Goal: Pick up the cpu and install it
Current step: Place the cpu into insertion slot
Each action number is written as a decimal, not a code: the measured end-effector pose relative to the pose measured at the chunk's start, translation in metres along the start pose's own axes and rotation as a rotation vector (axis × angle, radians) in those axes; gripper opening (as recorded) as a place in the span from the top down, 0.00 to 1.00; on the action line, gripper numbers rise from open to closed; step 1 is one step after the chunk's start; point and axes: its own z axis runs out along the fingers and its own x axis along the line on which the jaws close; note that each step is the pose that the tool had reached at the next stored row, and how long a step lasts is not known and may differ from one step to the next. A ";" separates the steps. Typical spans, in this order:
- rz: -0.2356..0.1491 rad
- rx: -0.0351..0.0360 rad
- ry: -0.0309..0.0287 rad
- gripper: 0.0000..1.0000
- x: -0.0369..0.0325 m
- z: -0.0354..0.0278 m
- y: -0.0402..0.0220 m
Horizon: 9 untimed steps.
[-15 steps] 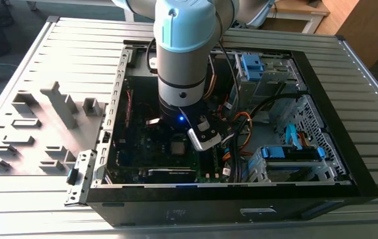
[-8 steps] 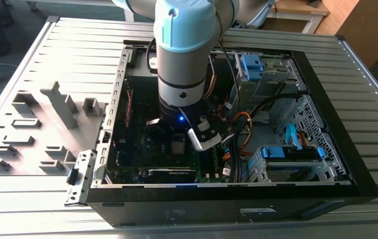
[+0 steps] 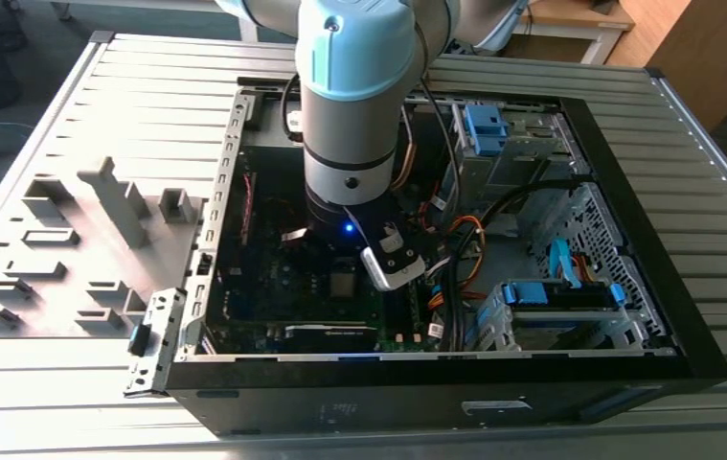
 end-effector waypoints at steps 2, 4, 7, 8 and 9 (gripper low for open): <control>0.000 -0.0002 0.0000 0.60 0.0000 0.0001 0.0000; 0.000 -0.0001 0.0000 0.60 0.0000 0.0001 0.0000; 0.000 -0.0002 0.0000 0.60 0.0000 0.0002 0.0000; 0.000 -0.0002 -0.0001 0.60 0.0000 0.0002 0.0000; 0.000 -0.0001 0.0000 0.60 0.0000 0.0002 0.0000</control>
